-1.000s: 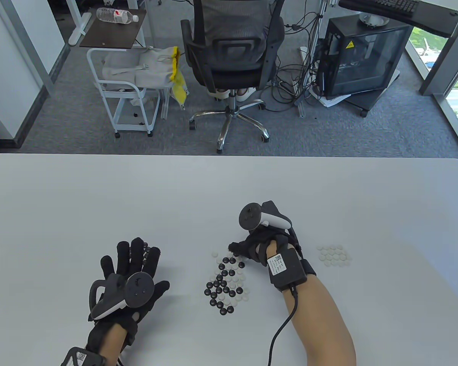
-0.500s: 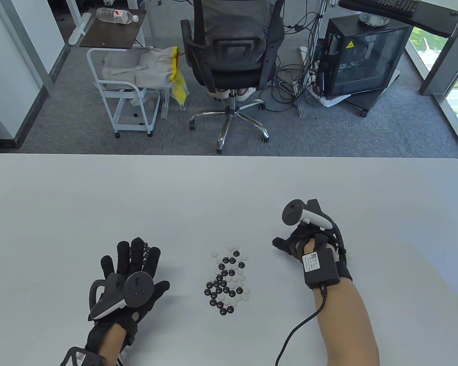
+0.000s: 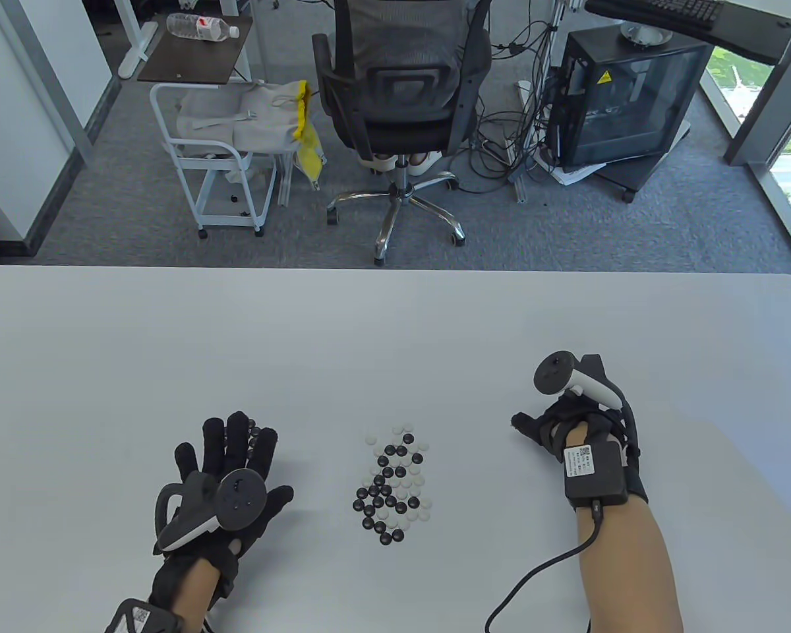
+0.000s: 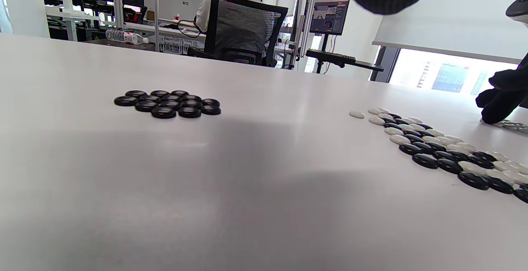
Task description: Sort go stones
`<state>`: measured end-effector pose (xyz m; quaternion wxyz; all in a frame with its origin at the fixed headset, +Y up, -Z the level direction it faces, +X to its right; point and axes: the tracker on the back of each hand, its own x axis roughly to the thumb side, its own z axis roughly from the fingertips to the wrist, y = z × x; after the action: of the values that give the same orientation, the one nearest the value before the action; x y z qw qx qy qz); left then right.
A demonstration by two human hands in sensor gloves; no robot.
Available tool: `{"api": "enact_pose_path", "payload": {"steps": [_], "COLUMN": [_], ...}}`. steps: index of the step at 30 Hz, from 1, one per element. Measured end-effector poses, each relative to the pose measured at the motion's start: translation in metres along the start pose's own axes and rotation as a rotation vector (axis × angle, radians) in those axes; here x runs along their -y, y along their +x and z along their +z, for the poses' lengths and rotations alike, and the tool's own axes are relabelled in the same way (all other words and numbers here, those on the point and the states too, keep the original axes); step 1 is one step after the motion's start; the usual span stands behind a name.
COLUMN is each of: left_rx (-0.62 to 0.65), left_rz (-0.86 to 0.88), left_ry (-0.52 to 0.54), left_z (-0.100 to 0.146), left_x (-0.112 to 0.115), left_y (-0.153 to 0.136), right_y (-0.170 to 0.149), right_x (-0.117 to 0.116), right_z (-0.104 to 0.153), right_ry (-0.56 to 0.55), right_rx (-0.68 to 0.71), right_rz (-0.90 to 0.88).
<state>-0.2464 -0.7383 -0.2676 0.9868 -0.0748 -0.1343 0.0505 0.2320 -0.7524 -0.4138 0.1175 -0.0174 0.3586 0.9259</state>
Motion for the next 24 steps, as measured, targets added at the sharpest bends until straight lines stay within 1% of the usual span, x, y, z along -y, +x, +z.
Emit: {"api": "enact_pose_path", "payload": {"steps": [4, 7, 12, 14, 15, 17, 20, 24], "left_rx": [-0.001, -0.002, -0.007, 0.000, -0.001, -0.003, -0.003, 0.000], "left_rz": [-0.001, 0.001, 0.010, 0.018, 0.019, 0.016, 0.017, 0.024], "left_ry": [0.003, 0.004, 0.016, 0.010, 0.008, 0.004, 0.003, 0.010], "left_z": [0.000, 0.000, 0.001, 0.000, 0.000, 0.000, 0.000, 0.001], "left_x": [0.000, 0.000, -0.001, 0.000, 0.000, 0.001, 0.001, -0.001], "left_y": [0.000, 0.000, -0.001, -0.001, -0.001, -0.001, -0.002, -0.002], "right_y": [0.003, 0.019, 0.075, 0.102, 0.106, 0.125, 0.139, 0.147], "right_x": [0.001, 0.006, 0.007, 0.000, -0.001, -0.012, -0.024, -0.035], "right_z": [0.003, 0.009, 0.022, 0.022, 0.021, 0.016, 0.005, -0.006], "right_ry": [0.001, -0.021, -0.009, 0.010, 0.014, 0.044, 0.075, 0.102], "right_rx": [0.012, 0.079, 0.287, 0.353, 0.363, 0.394, 0.411, 0.417], "right_rz": [0.003, 0.010, 0.056, 0.089, 0.095, 0.129, 0.147, 0.145]}}
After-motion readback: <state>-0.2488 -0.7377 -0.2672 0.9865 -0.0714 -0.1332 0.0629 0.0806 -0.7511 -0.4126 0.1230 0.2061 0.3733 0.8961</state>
